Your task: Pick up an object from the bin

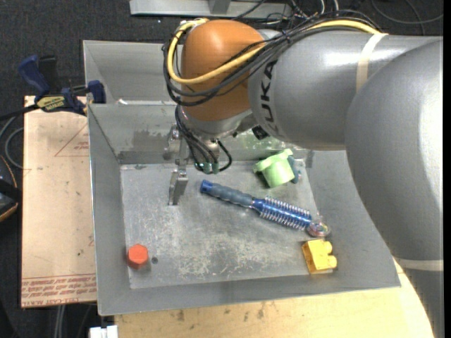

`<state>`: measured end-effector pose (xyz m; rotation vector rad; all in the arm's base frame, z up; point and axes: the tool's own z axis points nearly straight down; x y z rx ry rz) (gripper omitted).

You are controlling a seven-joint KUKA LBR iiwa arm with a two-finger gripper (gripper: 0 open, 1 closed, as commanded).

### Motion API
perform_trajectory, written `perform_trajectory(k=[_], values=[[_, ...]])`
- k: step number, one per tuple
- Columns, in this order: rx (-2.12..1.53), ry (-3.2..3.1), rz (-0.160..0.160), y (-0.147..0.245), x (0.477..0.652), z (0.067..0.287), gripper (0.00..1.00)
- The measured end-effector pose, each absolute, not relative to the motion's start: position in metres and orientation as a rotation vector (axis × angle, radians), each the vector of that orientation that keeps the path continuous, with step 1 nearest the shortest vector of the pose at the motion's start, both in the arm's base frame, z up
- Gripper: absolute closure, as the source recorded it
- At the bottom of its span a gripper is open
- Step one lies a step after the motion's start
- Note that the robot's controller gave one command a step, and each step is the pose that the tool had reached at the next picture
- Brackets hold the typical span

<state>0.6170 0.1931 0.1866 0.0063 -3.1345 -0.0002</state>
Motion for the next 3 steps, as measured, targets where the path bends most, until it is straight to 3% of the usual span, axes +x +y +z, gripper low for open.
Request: perform_trajectory(k=[1,2,3], values=[[-0.052,-3.137,0.004,0.065,0.621,0.11,0.0],[-0.041,-3.142,-0.002,0.07,0.622,0.114,1.0],[-0.349,-3.124,0.003,-0.043,0.61,0.128,1.0]])
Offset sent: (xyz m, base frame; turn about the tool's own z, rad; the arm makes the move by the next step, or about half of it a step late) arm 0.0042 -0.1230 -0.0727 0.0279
